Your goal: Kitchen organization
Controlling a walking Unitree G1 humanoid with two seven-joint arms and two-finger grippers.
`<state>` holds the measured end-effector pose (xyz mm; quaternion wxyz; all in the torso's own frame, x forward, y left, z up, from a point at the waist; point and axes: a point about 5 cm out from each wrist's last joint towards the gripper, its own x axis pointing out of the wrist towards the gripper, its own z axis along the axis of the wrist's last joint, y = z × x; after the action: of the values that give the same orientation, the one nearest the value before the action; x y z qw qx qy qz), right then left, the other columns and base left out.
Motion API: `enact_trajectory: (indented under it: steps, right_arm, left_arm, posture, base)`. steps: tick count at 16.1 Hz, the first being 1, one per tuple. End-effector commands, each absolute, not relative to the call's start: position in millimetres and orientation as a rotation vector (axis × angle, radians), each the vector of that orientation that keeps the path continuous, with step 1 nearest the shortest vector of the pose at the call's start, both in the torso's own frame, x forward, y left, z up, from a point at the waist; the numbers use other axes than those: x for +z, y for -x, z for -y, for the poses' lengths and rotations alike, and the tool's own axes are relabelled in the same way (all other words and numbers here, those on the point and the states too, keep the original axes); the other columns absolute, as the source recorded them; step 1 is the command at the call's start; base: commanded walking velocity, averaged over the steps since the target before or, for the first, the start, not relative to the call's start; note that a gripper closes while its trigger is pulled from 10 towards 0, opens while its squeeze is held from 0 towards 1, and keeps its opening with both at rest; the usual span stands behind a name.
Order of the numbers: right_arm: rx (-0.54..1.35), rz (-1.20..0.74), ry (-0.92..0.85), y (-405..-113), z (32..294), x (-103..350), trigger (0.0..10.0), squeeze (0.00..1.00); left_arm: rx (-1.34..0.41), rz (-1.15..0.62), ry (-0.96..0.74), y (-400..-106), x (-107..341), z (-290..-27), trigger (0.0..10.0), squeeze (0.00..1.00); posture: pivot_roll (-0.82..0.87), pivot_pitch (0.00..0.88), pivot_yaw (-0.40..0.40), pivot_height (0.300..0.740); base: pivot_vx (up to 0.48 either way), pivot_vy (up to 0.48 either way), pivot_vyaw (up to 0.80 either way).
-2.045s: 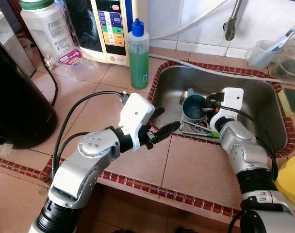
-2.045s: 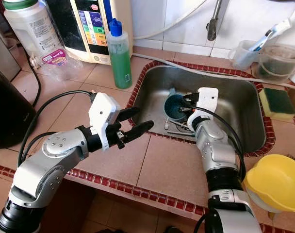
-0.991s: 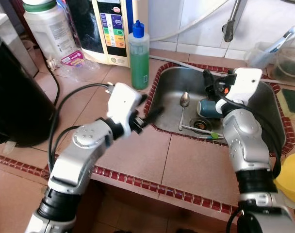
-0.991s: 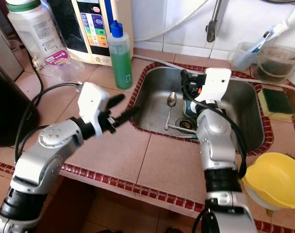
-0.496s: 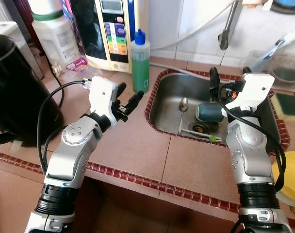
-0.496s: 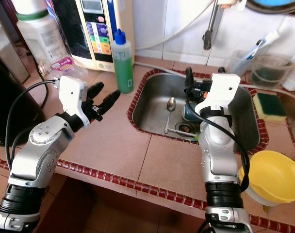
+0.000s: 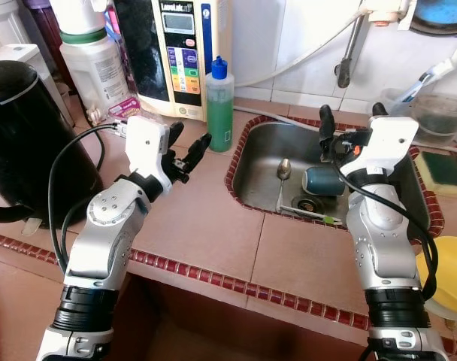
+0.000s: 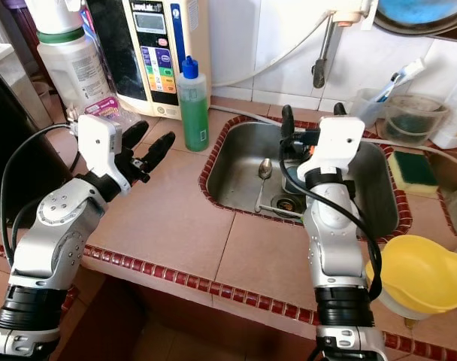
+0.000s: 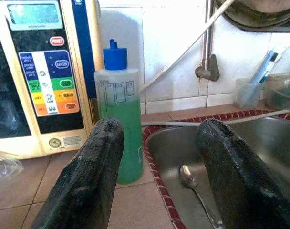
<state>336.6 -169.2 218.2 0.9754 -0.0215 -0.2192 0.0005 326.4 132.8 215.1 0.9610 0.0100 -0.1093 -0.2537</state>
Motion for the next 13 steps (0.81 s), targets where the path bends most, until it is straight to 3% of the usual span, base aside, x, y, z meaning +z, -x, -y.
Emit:
enact_trajectory:
  steps: [1, 5, 10, 13]
  right_arm:
    - [0.004, 0.473, 0.058, -334.2, 168.2, 223.4, 10.0, 0.0]
    - [0.017, 0.483, 0.069, -338.8, 164.8, 226.8, 10.0, 0.0]
    - [0.022, 0.535, 0.057, -340.8, 162.5, 236.7, 10.0, 0.0]
    - [-0.081, 0.584, 0.031, -336.3, 168.8, 243.9, 10.0, 0.0]
  left_arm:
    - [-0.499, 0.224, -0.012, -326.4, 213.9, -136.1, 10.0, 0.0]
    - [-0.493, 0.236, -0.016, -328.0, 216.0, -136.8, 10.0, 0.0]
    - [-0.487, 0.249, -0.018, -328.3, 218.6, -138.4, 10.0, 0.0]
    - [-0.481, 0.249, -0.018, -328.3, 218.5, -139.5, 10.0, 0.0]
  posture:
    - [-0.17, 0.0, 0.039, 0.74]
    - [-0.16, 0.0, 0.031, 0.74]
    - [-0.15, 0.0, 0.022, 0.74]
    - [-0.15, 0.0, 0.018, 0.74]
  base:
    - [0.0, -0.48, 0.0]
    - [0.0, 0.0, 0.0]
    - [0.0, -0.48, 0.0]
    - [0.0, -0.48, 0.0]
